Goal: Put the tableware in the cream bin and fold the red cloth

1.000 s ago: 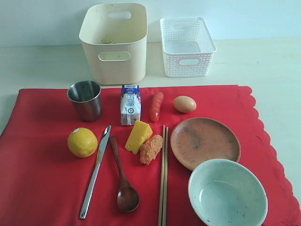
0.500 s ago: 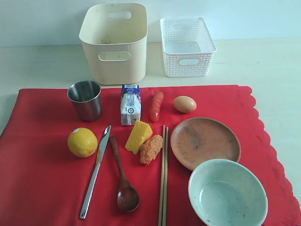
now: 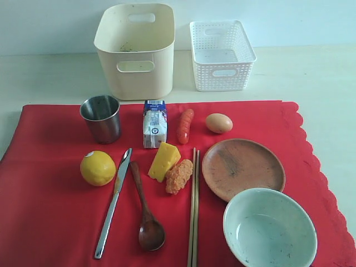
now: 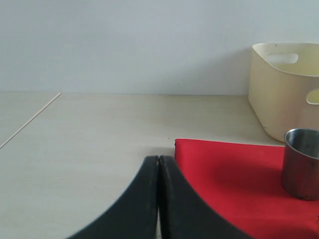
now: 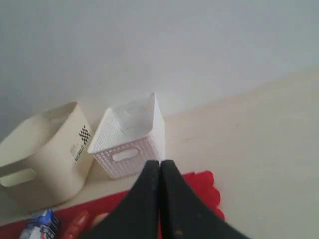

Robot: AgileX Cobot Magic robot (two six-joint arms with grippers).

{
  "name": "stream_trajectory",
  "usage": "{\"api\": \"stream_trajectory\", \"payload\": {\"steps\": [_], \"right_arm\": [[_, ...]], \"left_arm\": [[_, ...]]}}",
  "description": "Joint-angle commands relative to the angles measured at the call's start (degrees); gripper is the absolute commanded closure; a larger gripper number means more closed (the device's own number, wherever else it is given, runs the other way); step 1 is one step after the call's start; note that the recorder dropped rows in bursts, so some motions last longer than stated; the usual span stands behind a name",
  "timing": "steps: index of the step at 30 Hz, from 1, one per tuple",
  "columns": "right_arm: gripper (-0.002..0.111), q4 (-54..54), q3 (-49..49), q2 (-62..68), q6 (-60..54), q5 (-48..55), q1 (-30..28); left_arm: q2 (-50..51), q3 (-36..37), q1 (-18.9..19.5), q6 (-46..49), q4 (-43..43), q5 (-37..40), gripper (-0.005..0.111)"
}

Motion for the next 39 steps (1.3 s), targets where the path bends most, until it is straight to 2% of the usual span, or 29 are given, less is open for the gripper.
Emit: {"api": "stream_trajectory", "payload": {"steps": [1, 2, 6, 8, 11, 20, 24, 29, 35, 39], "right_arm": [[0.108, -1.4, -5.9, 17.1, -0.2, 1.6, 0.1], [0.108, -1.9, -7.0, 20.6, -0.2, 1.7, 0.3], [0.108, -7.4, -15.3, 39.8, -0.7, 2.6, 11.4], [0.108, -9.3, -19.9, 46.8, -0.7, 2.6, 14.9], [0.106, -9.6, -26.7, 55.7, -0.7, 4.7, 16.7], [0.057, -9.6, -39.6, 72.0, -7.8, 12.2, 16.7], [0.045, -9.6, -44.1, 75.8, -10.9, 16.7, 17.4], [0.043, -9.6, -49.2, 80.2, -14.3, 17.3, 20.3], [0.043, -9.7, -53.5, 85.7, -15.6, 19.1, 20.1], [0.049, -9.9, -54.1, 87.5, -16.8, 18.8, 20.1]], "left_arm": [[-0.3, 0.0, 0.1, 0.0, -0.4, -0.2, 0.107], [-0.3, 0.0, 0.1, 0.0, -0.4, -0.2, 0.107], [-0.3, 0.0, 0.1, 0.0, -0.4, -0.2, 0.107], [-0.3, 0.0, 0.1, 0.0, -0.4, -0.2, 0.107], [-0.3, 0.0, 0.1, 0.0, -0.4, -0.2, 0.107], [-0.3, 0.0, 0.1, 0.0, -0.4, -0.2, 0.107], [-0.3, 0.0, 0.1, 0.0, -0.4, -0.2, 0.107], [-0.3, 0.0, 0.1, 0.0, -0.4, -0.2, 0.107], [-0.3, 0.0, 0.1, 0.0, -0.4, -0.2, 0.107], [-0.3, 0.0, 0.1, 0.0, -0.4, -0.2, 0.107]]}}
